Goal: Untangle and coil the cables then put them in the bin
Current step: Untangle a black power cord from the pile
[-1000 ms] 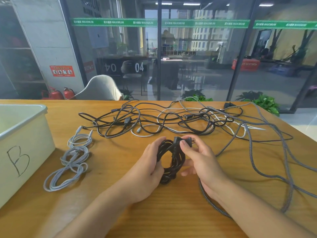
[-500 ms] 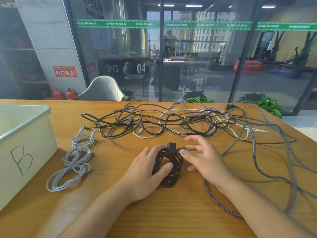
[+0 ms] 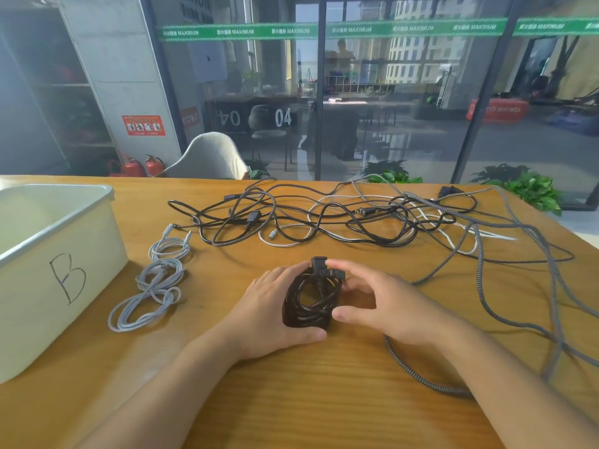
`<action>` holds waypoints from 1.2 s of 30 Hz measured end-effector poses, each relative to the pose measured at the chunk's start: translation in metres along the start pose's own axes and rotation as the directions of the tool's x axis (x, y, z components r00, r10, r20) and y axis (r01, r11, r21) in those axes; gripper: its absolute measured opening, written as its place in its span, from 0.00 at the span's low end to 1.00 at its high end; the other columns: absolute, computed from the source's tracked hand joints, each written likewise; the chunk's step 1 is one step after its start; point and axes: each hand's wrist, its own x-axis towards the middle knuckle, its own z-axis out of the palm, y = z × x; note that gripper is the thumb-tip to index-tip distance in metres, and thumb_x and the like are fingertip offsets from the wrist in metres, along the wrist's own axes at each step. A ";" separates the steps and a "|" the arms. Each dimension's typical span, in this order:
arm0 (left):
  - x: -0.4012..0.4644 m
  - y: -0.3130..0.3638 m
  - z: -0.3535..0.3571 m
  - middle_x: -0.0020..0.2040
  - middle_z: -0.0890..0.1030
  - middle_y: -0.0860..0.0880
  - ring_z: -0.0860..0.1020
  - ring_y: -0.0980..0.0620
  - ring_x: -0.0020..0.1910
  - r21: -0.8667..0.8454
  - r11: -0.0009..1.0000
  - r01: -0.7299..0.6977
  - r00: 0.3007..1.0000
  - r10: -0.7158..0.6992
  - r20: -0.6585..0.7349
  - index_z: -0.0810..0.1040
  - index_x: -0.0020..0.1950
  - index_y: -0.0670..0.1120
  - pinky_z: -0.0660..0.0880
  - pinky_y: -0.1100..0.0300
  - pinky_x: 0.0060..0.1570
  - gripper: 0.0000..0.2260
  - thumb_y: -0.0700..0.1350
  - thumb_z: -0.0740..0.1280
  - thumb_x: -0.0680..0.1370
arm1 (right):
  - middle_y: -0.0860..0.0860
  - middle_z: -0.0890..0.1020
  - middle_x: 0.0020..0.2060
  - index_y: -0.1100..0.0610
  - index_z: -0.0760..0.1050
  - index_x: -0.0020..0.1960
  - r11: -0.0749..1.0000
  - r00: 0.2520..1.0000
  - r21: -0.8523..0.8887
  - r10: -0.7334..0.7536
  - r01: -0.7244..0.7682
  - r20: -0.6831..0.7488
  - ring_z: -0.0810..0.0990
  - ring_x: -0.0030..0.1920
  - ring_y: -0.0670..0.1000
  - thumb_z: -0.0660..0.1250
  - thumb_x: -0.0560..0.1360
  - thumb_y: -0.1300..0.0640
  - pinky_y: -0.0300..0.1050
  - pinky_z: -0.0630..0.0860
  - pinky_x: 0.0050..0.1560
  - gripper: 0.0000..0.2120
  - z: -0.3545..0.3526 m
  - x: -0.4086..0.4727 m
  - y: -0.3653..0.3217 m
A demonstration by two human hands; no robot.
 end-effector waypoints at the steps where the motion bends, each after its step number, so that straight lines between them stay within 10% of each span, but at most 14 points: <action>1: -0.001 0.000 0.000 0.73 0.68 0.61 0.65 0.59 0.73 -0.008 1.000 0.005 1.000 -0.006 -0.029 0.57 0.82 0.58 0.63 0.55 0.75 0.50 0.75 0.71 0.66 | 0.37 0.77 0.68 0.23 0.57 0.75 1.000 1.000 -0.017 -0.023 0.023 0.002 0.72 0.71 0.39 0.75 0.73 0.38 0.47 0.68 0.75 0.38 0.003 0.000 -0.001; 19: -0.080 -0.015 -0.029 0.72 0.71 0.58 0.70 0.59 0.70 -0.022 0.995 0.096 0.945 -0.098 -0.311 0.60 0.81 0.57 0.69 0.59 0.69 0.48 0.72 0.74 0.66 | 0.33 0.70 0.73 0.32 0.59 0.79 0.961 0.959 0.011 -0.276 0.278 -0.062 0.67 0.71 0.32 0.72 0.79 0.44 0.30 0.63 0.71 0.34 0.074 0.006 -0.046; 36: -0.092 -0.078 -0.072 0.77 0.67 0.55 0.69 0.57 0.73 -0.018 0.984 0.180 0.853 -0.165 -0.495 0.60 0.81 0.53 0.67 0.63 0.65 0.46 0.59 0.80 0.69 | 0.43 0.70 0.76 0.41 0.63 0.80 0.939 0.921 -0.048 -0.344 0.341 -0.180 0.69 0.74 0.44 0.65 0.84 0.51 0.42 0.67 0.74 0.26 0.133 0.084 -0.106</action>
